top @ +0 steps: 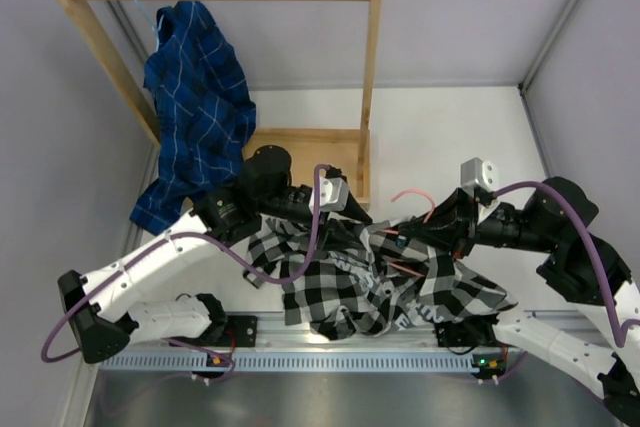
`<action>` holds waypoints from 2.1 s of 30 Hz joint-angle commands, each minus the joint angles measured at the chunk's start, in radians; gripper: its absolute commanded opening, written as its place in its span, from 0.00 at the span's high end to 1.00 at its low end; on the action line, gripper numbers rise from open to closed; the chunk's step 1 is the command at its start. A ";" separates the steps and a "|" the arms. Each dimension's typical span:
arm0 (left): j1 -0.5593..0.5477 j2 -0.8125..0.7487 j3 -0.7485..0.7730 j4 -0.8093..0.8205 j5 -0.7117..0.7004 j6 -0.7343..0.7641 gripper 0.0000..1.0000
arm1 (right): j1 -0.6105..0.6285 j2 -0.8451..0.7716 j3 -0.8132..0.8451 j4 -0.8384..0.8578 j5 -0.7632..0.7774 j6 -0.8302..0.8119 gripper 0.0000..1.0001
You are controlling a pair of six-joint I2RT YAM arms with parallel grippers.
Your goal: Place the shirt on the hanger
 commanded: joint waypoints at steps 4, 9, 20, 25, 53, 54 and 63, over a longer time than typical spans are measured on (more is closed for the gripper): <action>-0.012 0.025 0.019 0.032 0.150 -0.023 0.72 | 0.006 0.005 0.008 0.100 -0.027 0.013 1.00; -0.012 0.027 0.016 0.030 0.122 -0.026 1.00 | 0.006 -0.003 -0.003 0.112 -0.001 0.016 1.00; -0.012 -0.010 0.022 -0.071 0.125 0.040 1.00 | 0.006 -0.076 0.037 -0.174 0.218 -0.084 0.39; -0.012 -0.009 0.025 -0.071 0.146 0.045 1.00 | 0.006 -0.165 0.111 -0.399 0.195 -0.105 0.37; -0.010 -0.062 0.102 -0.114 -0.036 -0.038 1.00 | 0.006 -0.126 0.062 -0.461 0.092 -0.139 1.00; -0.010 -0.066 0.104 -0.116 -0.068 -0.044 0.95 | 0.006 -0.126 0.074 -0.457 0.092 -0.143 1.00; -0.010 -0.174 0.169 -0.142 -0.466 -0.119 0.02 | 0.006 -0.100 0.134 -0.400 0.129 -0.157 1.00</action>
